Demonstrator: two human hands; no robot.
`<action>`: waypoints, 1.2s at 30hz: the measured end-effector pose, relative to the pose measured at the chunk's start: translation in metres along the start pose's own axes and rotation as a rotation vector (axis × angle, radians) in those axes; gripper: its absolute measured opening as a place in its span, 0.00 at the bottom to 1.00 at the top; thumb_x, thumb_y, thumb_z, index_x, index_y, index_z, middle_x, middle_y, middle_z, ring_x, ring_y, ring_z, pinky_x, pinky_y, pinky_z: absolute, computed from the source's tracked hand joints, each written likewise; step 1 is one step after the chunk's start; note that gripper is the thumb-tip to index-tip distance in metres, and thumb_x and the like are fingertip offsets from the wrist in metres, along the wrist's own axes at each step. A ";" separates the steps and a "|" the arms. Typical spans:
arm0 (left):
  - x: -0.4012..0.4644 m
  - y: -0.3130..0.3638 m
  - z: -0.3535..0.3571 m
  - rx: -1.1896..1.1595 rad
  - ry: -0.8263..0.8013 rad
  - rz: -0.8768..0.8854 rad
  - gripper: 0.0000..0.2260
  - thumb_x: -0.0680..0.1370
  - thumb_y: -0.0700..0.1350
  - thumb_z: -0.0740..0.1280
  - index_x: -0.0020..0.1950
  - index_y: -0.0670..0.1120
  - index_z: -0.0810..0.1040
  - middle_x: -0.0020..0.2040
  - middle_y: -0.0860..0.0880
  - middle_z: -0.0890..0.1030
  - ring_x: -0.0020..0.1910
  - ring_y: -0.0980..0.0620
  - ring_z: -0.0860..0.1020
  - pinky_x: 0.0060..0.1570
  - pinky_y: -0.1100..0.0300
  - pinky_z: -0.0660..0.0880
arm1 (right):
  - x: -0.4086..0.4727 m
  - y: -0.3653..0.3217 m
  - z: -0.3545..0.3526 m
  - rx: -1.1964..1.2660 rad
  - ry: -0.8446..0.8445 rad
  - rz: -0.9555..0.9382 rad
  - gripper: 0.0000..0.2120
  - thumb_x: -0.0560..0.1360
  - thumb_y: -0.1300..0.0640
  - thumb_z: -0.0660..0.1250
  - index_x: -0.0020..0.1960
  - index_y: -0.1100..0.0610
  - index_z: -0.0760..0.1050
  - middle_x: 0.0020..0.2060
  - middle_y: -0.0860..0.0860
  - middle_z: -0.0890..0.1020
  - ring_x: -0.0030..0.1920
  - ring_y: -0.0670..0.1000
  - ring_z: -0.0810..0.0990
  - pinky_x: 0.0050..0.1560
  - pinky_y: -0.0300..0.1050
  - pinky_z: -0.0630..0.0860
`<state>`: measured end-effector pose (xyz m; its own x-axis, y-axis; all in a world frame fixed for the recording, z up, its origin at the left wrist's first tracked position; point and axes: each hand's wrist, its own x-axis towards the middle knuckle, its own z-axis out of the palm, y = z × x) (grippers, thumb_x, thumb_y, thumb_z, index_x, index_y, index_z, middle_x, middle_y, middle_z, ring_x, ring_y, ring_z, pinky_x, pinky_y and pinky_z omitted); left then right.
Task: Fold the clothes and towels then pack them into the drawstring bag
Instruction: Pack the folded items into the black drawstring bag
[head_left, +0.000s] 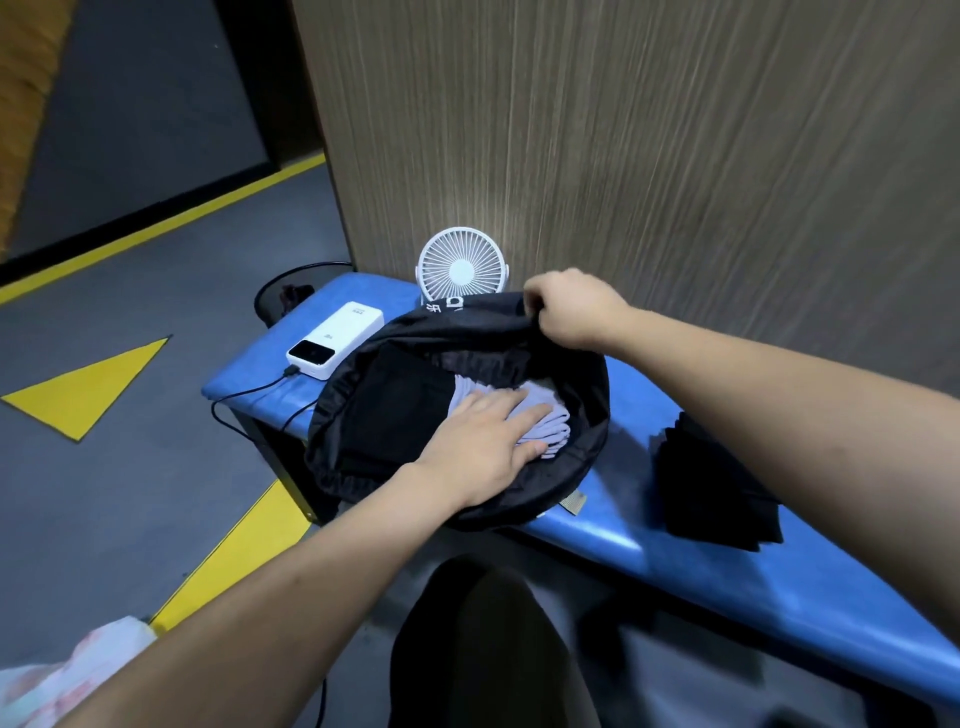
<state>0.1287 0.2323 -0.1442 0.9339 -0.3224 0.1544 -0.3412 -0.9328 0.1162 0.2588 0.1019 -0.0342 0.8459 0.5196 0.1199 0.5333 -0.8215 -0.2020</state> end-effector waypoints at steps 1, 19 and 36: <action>-0.001 0.000 0.000 -0.005 -0.004 0.002 0.25 0.83 0.59 0.52 0.79 0.52 0.62 0.78 0.46 0.64 0.76 0.46 0.61 0.74 0.55 0.52 | -0.003 0.000 0.004 -0.038 -0.064 -0.017 0.11 0.73 0.63 0.59 0.47 0.50 0.75 0.52 0.57 0.81 0.53 0.62 0.79 0.46 0.45 0.68; -0.030 -0.013 -0.014 0.137 0.076 0.021 0.26 0.80 0.61 0.51 0.73 0.50 0.72 0.72 0.48 0.73 0.73 0.47 0.68 0.73 0.56 0.62 | -0.045 0.014 0.044 -0.229 -0.064 -0.397 0.25 0.80 0.39 0.57 0.75 0.45 0.65 0.72 0.47 0.68 0.73 0.52 0.63 0.67 0.55 0.64; 0.000 0.097 -0.041 -0.213 0.424 0.086 0.16 0.80 0.54 0.60 0.62 0.48 0.78 0.60 0.51 0.76 0.62 0.49 0.73 0.63 0.55 0.69 | -0.134 0.125 -0.032 0.121 0.026 -0.059 0.27 0.77 0.38 0.61 0.72 0.49 0.70 0.67 0.51 0.75 0.68 0.54 0.72 0.70 0.53 0.66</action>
<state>0.0908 0.1482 -0.0929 0.7907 -0.2611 0.5537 -0.4707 -0.8377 0.2771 0.2122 -0.0785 -0.0443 0.8141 0.5584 0.1594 0.5783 -0.7547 -0.3099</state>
